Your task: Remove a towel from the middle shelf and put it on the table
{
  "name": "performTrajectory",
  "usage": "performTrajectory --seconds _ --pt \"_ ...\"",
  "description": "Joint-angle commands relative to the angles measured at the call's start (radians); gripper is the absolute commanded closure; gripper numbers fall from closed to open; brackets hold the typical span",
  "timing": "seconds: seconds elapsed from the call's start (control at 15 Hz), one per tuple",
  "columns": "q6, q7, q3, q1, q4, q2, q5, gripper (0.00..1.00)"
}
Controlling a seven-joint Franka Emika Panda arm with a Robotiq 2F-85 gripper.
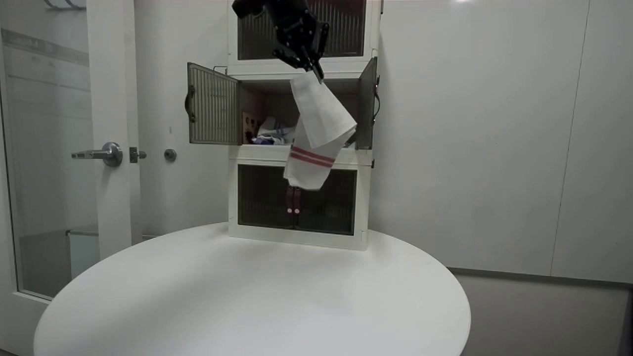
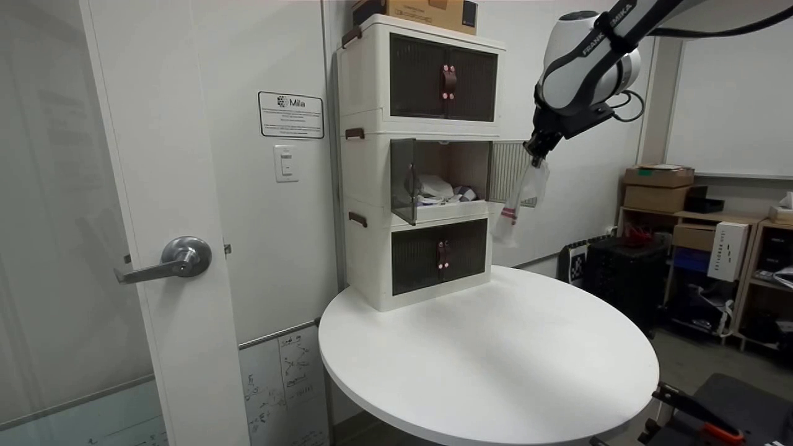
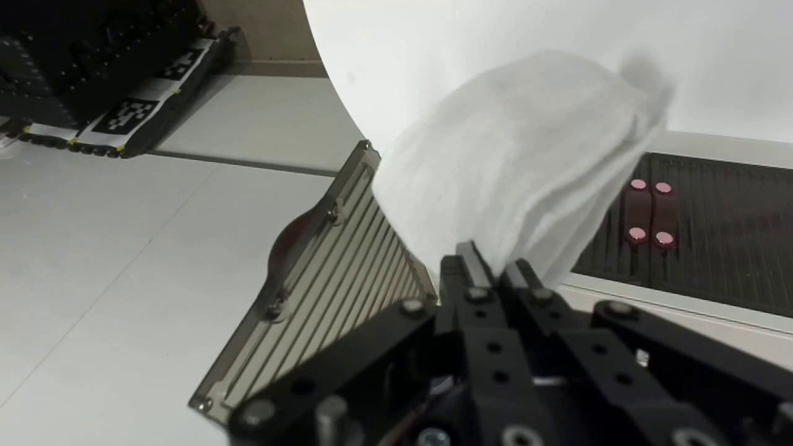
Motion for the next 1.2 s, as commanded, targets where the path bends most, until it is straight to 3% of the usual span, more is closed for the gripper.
performTrajectory --seconds 0.0,0.2,0.6,1.13 --pt "0.007 -0.018 0.037 -0.029 -0.108 -0.14 -0.02 0.99" --pt "-0.006 -0.009 0.074 -0.037 -0.126 -0.162 -0.017 0.99" --pt "-0.134 0.044 0.15 -0.03 -0.102 -0.026 -0.049 0.99" --pt "-0.322 0.115 0.132 0.009 -0.045 0.221 -0.167 0.99"
